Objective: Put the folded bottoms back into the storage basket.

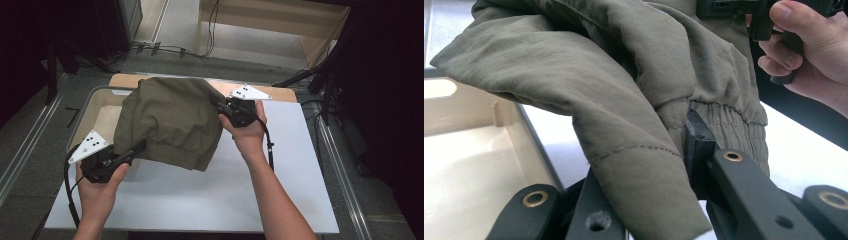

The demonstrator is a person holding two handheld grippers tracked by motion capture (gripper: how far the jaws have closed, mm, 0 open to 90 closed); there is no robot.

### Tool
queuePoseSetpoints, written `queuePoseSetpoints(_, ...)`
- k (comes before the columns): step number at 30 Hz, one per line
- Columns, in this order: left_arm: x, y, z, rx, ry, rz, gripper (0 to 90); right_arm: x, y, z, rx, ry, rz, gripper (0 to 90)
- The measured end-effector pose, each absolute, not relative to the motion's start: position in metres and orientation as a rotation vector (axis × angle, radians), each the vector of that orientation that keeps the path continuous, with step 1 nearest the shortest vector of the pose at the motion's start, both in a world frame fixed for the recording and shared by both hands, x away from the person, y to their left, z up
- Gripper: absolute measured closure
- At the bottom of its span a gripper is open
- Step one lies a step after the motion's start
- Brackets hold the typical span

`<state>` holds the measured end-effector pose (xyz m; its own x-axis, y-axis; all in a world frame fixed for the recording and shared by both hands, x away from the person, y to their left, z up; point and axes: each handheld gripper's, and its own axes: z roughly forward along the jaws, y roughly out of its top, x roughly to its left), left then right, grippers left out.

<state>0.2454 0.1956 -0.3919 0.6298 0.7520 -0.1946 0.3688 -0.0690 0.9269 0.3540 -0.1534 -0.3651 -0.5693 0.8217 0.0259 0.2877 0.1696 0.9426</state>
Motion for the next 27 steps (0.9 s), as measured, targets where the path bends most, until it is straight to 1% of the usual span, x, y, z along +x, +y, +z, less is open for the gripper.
queuePoseSetpoints(10,0.247,0.215,-0.389,1.639,0.960,0.418,75.3,0.365,-0.132,-0.359,1.017,1.963,1.408,78.2)
queuePoseSetpoints(19,0.245,0.225,-0.387,1.642,0.977,0.468,75.3,0.373,-0.116,-0.358,1.001,1.978,1.416,78.2)
queuePoseSetpoints(27,0.246,0.236,-0.387,1.624,0.995,0.474,75.3,0.379,-0.104,-0.356,0.977,1.991,1.416,78.2)
